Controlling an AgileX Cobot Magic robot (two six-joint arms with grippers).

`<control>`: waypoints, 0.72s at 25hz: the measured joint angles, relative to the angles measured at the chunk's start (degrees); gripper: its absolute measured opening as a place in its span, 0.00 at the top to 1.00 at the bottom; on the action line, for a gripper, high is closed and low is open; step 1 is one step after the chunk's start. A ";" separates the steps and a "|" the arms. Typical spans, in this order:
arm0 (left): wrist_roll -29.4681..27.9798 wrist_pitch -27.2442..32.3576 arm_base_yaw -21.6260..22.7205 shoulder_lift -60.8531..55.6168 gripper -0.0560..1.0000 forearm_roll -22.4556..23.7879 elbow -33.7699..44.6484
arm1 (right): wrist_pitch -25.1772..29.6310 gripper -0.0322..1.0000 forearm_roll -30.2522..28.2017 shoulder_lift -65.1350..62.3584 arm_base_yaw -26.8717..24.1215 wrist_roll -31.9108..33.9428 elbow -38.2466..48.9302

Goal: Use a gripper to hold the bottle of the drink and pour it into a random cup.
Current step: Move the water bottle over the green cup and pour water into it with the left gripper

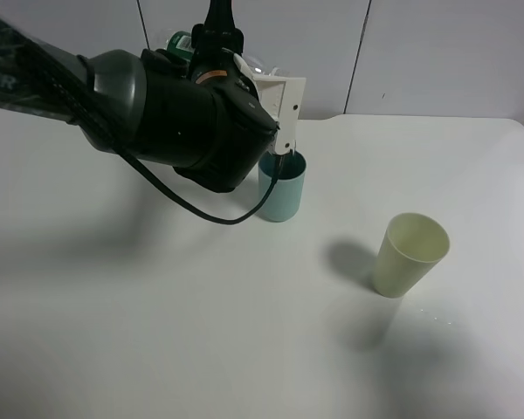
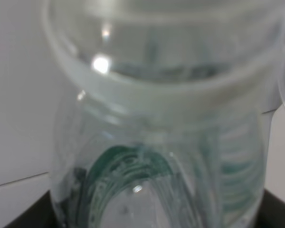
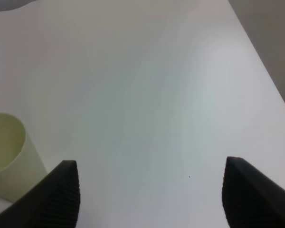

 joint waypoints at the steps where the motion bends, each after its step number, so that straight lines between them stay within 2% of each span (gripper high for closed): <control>1: 0.17 0.00 0.00 0.00 0.43 0.00 0.00 | 0.00 0.35 0.00 0.00 0.00 0.00 0.00; 6: 2.18 -0.05 0.69 0.00 0.43 -0.38 0.00 | 0.00 0.35 0.00 0.00 0.00 0.00 0.00; 18: 3.01 -0.06 0.69 0.00 0.43 -0.50 0.00 | 0.00 0.35 0.00 0.00 0.00 0.00 0.00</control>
